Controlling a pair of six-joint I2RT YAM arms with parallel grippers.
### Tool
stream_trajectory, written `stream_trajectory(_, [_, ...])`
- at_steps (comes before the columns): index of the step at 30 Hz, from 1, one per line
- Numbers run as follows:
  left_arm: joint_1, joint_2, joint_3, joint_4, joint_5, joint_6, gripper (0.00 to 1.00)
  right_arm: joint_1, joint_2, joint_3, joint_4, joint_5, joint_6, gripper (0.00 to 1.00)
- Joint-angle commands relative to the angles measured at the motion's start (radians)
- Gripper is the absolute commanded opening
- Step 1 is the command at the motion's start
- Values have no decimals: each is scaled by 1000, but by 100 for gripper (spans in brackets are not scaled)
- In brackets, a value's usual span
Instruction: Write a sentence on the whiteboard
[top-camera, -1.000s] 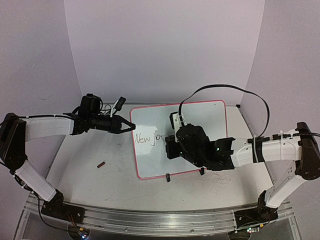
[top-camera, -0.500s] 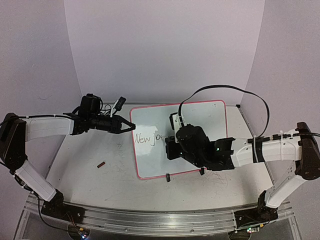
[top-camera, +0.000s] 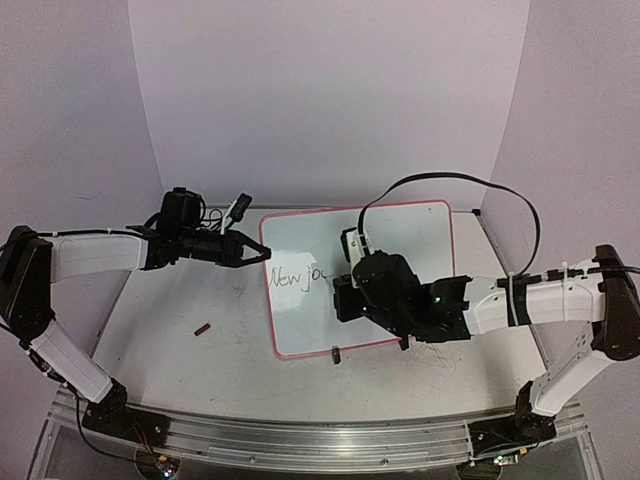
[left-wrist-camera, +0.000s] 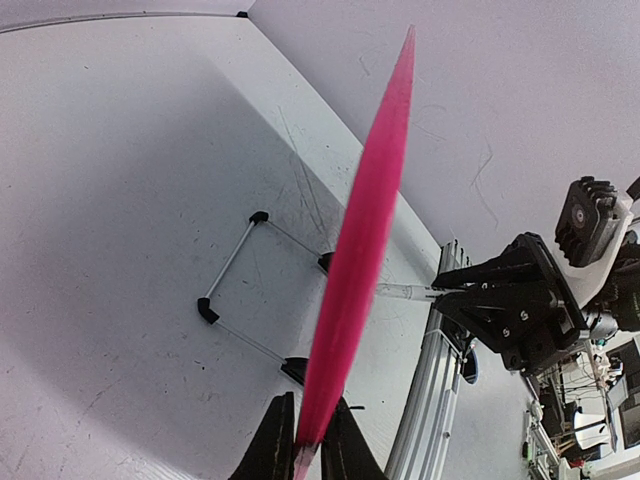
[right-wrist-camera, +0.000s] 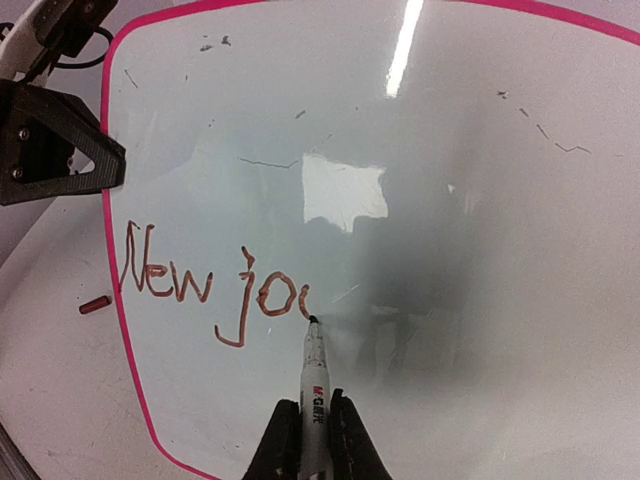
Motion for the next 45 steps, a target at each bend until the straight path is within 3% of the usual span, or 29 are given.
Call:
stream_trajectory(1, [-15,0,7,13,28,6,9,-3,-19,22,-16,72,0,0])
stream_trajectory(18, [-15,-9,7,14,28,8,9,-17,15,67,11,85,-41,0])
stream_trajectory(45, [-15,-6,6,13,30,8,9,23,-19,-22,-56,13,36,0])
